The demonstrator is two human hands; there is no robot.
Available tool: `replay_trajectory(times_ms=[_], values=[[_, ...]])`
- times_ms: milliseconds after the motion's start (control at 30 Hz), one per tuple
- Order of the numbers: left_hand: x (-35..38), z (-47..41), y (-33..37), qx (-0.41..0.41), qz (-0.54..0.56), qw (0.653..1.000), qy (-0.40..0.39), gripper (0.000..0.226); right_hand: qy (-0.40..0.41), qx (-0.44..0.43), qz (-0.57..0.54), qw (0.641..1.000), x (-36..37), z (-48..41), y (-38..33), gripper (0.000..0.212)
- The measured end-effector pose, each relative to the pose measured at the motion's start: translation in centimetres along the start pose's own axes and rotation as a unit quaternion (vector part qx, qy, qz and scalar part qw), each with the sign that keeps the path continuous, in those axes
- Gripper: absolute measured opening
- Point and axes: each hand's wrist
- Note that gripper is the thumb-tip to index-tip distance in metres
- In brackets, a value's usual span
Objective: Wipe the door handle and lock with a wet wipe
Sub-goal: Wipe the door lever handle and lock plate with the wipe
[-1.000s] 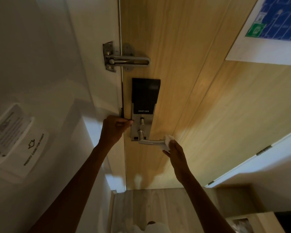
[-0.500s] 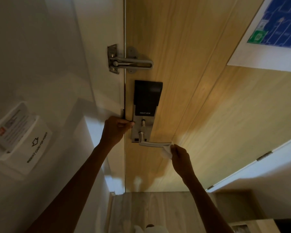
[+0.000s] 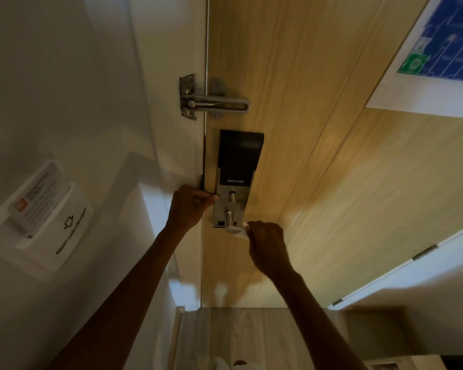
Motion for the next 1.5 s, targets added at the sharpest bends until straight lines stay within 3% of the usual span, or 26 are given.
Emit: replay_trajectory(times_ms=[133, 367, 600, 667, 767, 867, 1067, 1167, 1267, 1333, 1433, 1500], values=[[0.0, -0.1, -0.1, -0.001, -0.01, 1.0, -0.009, 0.021, -0.079, -0.044, 0.045, 0.995, 0.2, -1.0, -3.0, 0.022], [-0.1, -0.4, -0.2, 0.006, -0.028, 0.999, -0.014, 0.023, -0.211, -0.017, 0.092, 0.973, -0.6, -2.6, -2.6, 0.046], [0.0, -0.4, -0.3, -0.026, 0.002, 1.0, -0.011, 0.024, -0.278, 0.094, 0.06, 0.954, -0.6, -6.1, -3.5, 0.039], [0.0, -0.3, -0.1, -0.02, 0.001, 1.0, -0.011, 0.023, -0.237, 0.089, 0.063, 0.965, -0.4, -5.7, -3.7, 0.033], [0.0, -0.4, -0.1, -0.016, -0.01, 1.0, -0.015, 0.024, -0.071, 0.044, 0.09, 0.992, 0.6, -3.2, -3.8, 0.022], [0.0, -0.5, -0.1, -0.019, -0.013, 1.0, -0.014, 0.026, -0.053, 0.021, 0.071, 0.996, 1.1, -2.5, -3.4, 0.018], [-0.2, -0.6, -0.4, -0.011, -0.007, 1.0, -0.016, 0.024, -0.263, -0.009, -0.024, 0.964, -2.6, -2.2, -2.1, 0.075], [-0.2, -0.6, -0.6, -0.009, -0.011, 1.0, -0.021, 0.028, -0.348, 0.034, -0.104, 0.931, -4.1, -4.1, -1.2, 0.081], [-0.1, -0.6, -0.7, -0.013, -0.003, 1.0, -0.014, 0.027, -0.343, 0.063, -0.093, 0.933, -3.0, -5.5, -1.3, 0.073], [-0.1, -0.6, -0.5, -0.018, 0.003, 1.0, -0.016, 0.025, -0.336, 0.052, 0.006, 0.94, -1.3, -5.2, -2.3, 0.062], [-0.1, -0.6, -0.5, -0.019, -0.004, 1.0, -0.019, 0.027, -0.175, 0.051, 0.101, 0.978, 0.6, -4.0, -3.9, 0.036], [0.0, -0.6, -0.4, -0.017, -0.009, 1.0, -0.019, 0.027, -0.102, 0.051, 0.121, 0.986, 0.7, -4.0, -4.2, 0.031]])
Point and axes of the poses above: each hand's wrist, its own z-axis away from the middle knuckle, its own x-axis out of the palm, y = z × x, and after that the axes turned 8 degrees about z, right-handed
